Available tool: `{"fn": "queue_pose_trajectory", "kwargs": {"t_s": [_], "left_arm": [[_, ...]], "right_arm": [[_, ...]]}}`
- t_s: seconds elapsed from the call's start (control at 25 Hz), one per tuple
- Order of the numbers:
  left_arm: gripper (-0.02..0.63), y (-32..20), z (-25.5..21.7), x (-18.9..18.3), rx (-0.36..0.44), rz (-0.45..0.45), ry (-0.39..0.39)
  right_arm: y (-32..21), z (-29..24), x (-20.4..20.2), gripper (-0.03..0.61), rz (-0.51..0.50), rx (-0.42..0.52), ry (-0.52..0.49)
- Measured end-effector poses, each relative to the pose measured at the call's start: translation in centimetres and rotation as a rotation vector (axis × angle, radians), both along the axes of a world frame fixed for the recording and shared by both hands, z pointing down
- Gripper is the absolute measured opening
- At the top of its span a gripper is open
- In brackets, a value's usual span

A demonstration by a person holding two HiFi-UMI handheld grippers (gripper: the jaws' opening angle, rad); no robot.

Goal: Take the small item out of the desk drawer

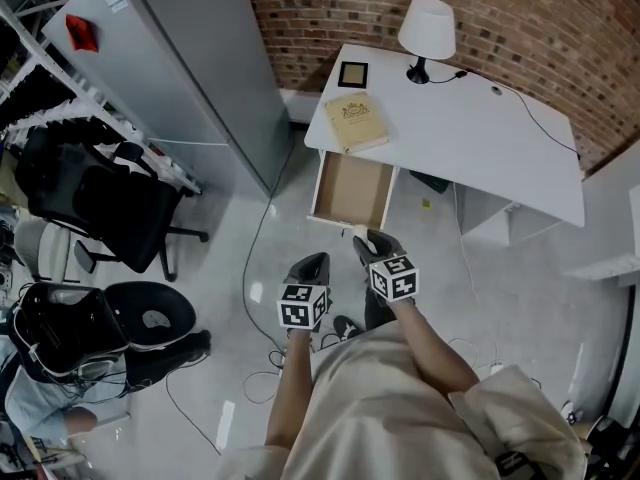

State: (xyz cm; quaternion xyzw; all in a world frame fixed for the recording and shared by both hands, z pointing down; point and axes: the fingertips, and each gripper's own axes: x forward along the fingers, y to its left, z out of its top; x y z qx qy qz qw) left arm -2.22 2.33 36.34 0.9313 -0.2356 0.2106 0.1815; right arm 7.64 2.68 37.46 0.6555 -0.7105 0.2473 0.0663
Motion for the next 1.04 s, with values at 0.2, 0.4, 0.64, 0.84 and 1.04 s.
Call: {"fn": "queue_pose_trajectory", "kwargs": {"t_s": [0.2, 0.4, 0.64, 0.84, 1.04], "left_arm": [[0.015, 0.17, -0.03, -0.09, 0.000, -0.002, 0.000], [0.016, 0.31, -0.10, -0.19, 0.007, -0.009, 0.003], [0.017, 0.33, -0.02, -0.24, 0.010, -0.012, 0.009], [0.016, 0.18, -0.05, -0.30, 0.011, -0.014, 0.009], [0.017, 0.07, 0.19, -0.46, 0.008, -0.013, 0.012]], "right_arm": [[0.08, -0.34, 0.12, 0.138, 0.002, 0.013, 0.006], [0.51, -0.13, 0.44, 0.138, 0.019, 0.009, 0.010], [0.49, 0.02, 0.16, 0.138, 0.012, 0.008, 0.016], [0.25, -0.04, -0.01, 0.138, 0.008, 0.011, 0.023], [0.06, 0.15, 0.14, 0.138, 0.019, 0.016, 0.019]]}}
